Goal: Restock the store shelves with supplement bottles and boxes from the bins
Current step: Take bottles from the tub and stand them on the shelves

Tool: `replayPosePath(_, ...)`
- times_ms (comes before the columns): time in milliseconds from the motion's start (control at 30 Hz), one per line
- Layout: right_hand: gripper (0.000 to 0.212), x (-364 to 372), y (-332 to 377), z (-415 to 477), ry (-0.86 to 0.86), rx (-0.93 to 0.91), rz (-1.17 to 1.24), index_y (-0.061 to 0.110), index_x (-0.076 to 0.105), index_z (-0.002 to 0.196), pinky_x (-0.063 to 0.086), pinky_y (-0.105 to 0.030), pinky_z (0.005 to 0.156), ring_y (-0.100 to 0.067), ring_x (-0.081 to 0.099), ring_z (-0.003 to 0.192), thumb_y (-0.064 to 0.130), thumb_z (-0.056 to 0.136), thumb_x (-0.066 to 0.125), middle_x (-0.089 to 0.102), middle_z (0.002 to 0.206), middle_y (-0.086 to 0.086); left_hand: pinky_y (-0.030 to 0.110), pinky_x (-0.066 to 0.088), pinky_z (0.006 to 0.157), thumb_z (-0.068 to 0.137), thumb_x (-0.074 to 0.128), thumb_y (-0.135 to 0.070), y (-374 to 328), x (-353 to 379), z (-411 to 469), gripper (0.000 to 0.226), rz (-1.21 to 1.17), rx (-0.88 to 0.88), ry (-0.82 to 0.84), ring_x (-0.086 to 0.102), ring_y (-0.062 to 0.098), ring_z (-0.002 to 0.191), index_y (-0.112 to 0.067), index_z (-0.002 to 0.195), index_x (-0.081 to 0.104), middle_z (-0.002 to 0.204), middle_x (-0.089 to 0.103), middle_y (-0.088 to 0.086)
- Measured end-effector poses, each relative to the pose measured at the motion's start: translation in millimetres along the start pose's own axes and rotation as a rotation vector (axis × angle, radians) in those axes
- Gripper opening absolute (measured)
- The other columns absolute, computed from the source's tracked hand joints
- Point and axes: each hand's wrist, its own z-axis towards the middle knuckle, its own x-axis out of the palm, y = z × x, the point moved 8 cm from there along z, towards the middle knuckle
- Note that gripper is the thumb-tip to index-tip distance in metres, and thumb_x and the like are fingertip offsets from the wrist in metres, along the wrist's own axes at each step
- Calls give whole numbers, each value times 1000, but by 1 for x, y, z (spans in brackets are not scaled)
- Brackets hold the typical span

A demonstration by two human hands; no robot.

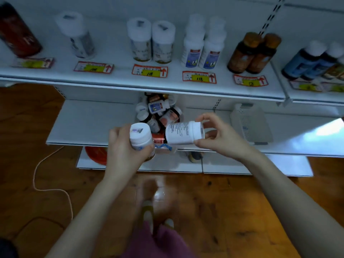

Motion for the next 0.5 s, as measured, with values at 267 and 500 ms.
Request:
replayPosePath(267, 30, 0, 84, 2, 72, -110, 150, 30, 49, 86, 54, -36, 71, -15, 53, 73, 5, 82, 63, 53, 81, -5, -8, 26, 69, 62, 74, -37, -42, -92, -23, 69, -109, 10, -179, 27, -5, 82, -10, 121, 52, 96, 37, -5)
replayPosePath(500, 14, 9, 136, 29, -55, -46, 129, 26, 53, 84, 47, -26, 45, -18, 54, 42, 33, 93, 47, 53, 68, -6, -3, 27, 69, 67, 81, -20, -39, -139, -17, 67, -127, 12, -266, 28, -8, 85, -10, 125, 50, 107, 38, 0)
